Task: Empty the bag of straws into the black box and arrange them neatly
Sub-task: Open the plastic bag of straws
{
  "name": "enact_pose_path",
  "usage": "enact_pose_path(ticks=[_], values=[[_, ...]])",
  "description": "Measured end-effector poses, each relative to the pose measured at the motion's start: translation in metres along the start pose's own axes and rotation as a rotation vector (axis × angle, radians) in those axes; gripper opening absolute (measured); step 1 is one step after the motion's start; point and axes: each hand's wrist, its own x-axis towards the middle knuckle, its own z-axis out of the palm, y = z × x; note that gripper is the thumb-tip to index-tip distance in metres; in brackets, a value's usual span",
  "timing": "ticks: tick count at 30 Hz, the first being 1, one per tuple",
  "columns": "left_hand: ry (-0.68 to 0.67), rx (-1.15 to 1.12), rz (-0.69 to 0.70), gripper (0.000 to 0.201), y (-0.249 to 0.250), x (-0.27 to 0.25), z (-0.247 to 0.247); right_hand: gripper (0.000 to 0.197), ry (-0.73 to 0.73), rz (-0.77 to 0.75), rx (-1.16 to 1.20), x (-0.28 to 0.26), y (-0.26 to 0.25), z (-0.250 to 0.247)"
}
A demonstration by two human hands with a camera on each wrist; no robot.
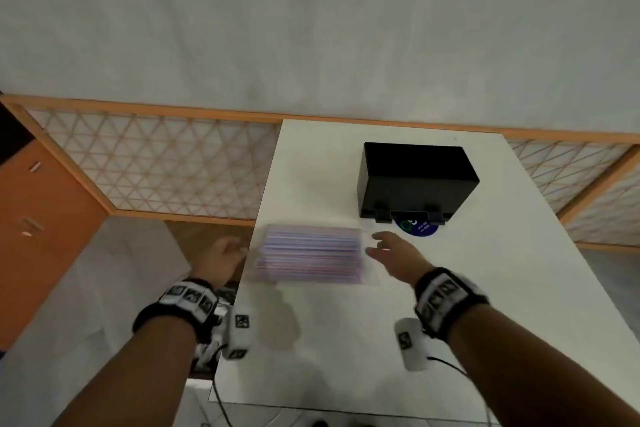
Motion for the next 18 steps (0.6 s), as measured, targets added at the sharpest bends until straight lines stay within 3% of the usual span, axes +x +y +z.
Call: enact_pose_path(ticks=[2, 4, 6, 8, 11, 13, 15, 18], values=[[-0.106, 0.008, -0.038, 0.054, 0.003, 0.011, 0.015, 0.066, -0.035, 0.164, 0.147, 0.009, 0.001, 0.021], [-0.23, -0.081, -0.093, 0.082, -0.003, 0.025, 0.032, 0.066, -0.095, 0.204, 0.22, 0.011, -0.002, 0.042], [-0.232, -0.199, -0.162, 0.122, -0.016, 0.037, 0.05, 0.063, -0.075, 0.194, 0.232, 0.014, -0.001, 0.054], [-0.173, -0.273, -0.229, 0.136, -0.02, 0.039, 0.055, 0.064, -0.028, 0.195, 0.263, 0.017, 0.001, 0.058], [-0.194, -0.456, -0.339, 0.107, 0.001, 0.016, 0.045, 0.061, -0.066, 0.184, 0.35, 0.015, 0.006, 0.052], [-0.267, -0.524, -0.277, 0.101, 0.007, 0.013, 0.037, 0.054, -0.113, 0.108, 0.307, 0.006, 0.005, 0.043], [-0.289, -0.513, -0.08, 0.1, 0.019, 0.008, 0.025, 0.057, -0.033, 0.01, 0.205, 0.0, 0.002, 0.029], [-0.263, -0.219, 0.344, 0.076, 0.045, -0.006, 0.005, 0.056, 0.418, -0.247, 0.155, -0.003, -0.02, -0.005]])
